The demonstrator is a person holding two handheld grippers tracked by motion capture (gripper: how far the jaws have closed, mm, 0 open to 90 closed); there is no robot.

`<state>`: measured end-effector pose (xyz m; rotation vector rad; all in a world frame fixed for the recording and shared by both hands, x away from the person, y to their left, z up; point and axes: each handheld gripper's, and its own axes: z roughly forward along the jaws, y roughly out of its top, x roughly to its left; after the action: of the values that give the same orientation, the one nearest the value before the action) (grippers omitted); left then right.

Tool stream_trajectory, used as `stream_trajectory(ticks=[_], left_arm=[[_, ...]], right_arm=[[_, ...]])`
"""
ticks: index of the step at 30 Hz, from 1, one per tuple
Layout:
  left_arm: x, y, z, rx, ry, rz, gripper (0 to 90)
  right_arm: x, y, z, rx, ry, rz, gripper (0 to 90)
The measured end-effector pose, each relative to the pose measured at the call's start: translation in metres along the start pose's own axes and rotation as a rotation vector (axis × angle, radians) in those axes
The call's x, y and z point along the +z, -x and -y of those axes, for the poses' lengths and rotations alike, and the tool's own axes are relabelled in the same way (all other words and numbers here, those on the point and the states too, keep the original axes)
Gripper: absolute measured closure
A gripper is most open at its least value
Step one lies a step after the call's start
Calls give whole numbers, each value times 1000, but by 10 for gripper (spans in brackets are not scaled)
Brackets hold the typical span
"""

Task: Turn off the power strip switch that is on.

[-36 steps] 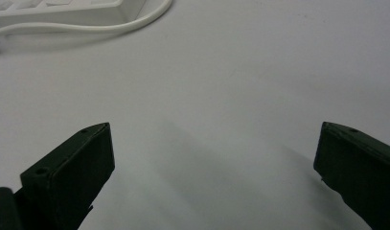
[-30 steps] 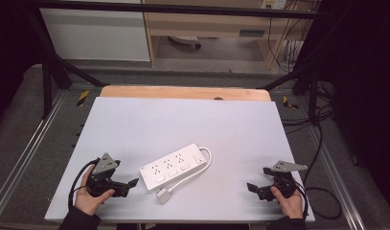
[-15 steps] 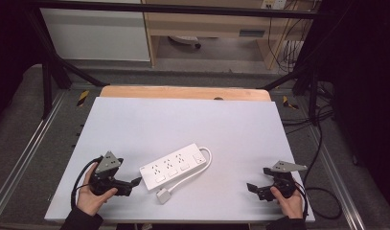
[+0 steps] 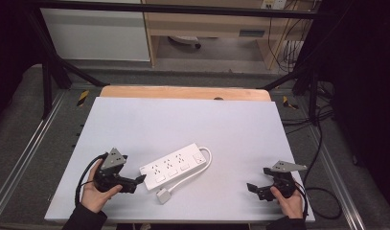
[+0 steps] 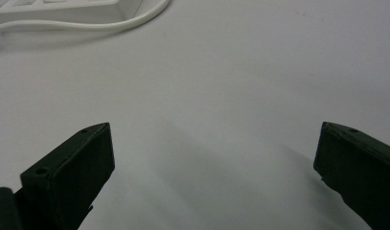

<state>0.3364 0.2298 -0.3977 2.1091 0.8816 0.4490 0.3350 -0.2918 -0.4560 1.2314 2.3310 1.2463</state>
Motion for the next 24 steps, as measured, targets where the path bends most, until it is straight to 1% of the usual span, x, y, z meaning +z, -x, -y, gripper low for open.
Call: stream_trajectory(ticks=[7, 24], left_arm=[[3, 2, -7, 4, 1, 1, 43], [10, 7, -17, 13, 2, 11, 44]], right_arm=[[0, 0, 0, 1, -2, -4, 8], [0, 0, 0, 1, 0, -2, 8]])
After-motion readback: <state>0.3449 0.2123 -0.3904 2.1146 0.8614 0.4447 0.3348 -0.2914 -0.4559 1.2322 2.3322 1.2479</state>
